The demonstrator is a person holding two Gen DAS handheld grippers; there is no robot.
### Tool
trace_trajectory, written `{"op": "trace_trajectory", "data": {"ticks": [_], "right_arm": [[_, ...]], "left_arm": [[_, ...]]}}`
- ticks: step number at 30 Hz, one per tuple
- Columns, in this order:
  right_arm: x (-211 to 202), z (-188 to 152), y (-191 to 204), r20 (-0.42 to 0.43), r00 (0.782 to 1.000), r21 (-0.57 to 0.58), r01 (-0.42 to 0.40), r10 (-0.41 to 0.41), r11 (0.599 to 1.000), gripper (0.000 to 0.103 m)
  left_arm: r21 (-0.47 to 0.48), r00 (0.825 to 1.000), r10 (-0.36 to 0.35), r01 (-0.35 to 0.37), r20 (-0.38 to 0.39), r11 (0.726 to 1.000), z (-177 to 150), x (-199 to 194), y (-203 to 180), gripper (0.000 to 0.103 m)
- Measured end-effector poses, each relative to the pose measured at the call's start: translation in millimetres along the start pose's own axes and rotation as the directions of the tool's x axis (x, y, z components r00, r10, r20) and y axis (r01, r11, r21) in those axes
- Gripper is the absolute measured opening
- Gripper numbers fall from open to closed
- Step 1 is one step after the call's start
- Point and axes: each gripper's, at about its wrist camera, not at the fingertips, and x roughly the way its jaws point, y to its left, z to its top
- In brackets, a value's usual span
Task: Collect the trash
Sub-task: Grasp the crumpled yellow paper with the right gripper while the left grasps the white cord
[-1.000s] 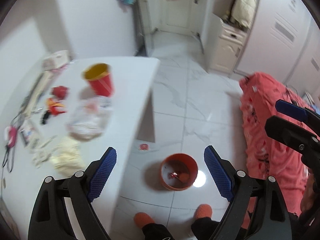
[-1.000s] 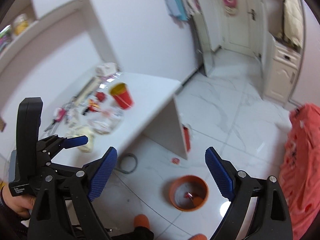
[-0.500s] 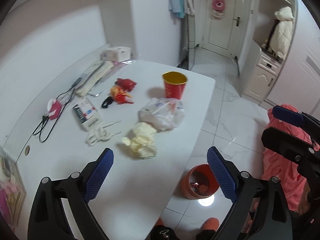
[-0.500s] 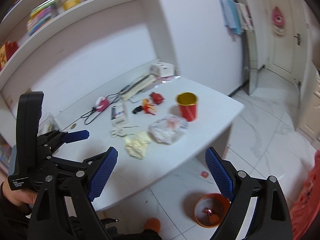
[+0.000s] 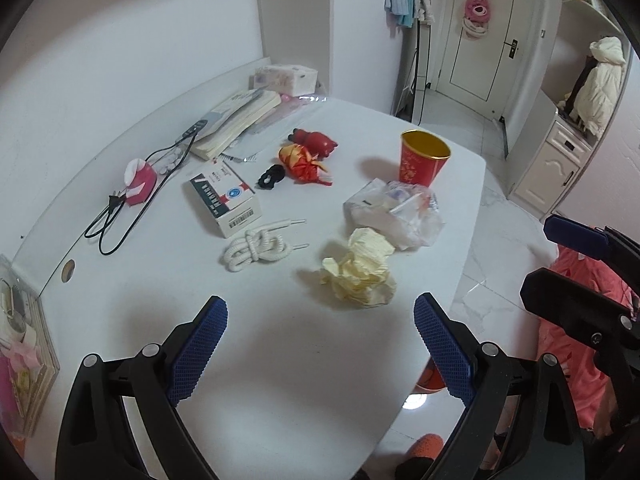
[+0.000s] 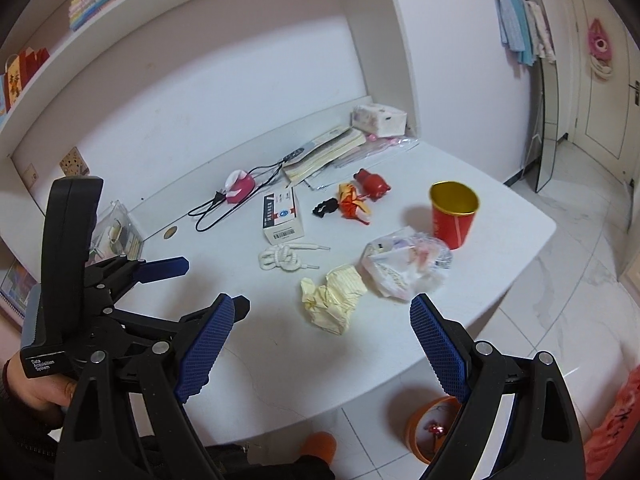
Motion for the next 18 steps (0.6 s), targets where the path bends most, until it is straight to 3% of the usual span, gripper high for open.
{"op": "trace_trajectory", "data": {"ticks": [11, 18], "right_arm": [[81, 2, 16, -0.077, 0.997, -0.003, -0.008, 0.008, 1.000, 0.084], [131, -1, 8, -0.135, 0.990, 0.017, 0.043, -0.040, 0.999, 0.081]], "left_arm": [[-0.024, 0.997, 0.008, -0.010, -0.076, 1.000, 11, 47, 59, 0.093], [0.022, 0.993, -0.035, 0.038, -0.115, 0.999, 24, 83, 75, 0.093]]}}
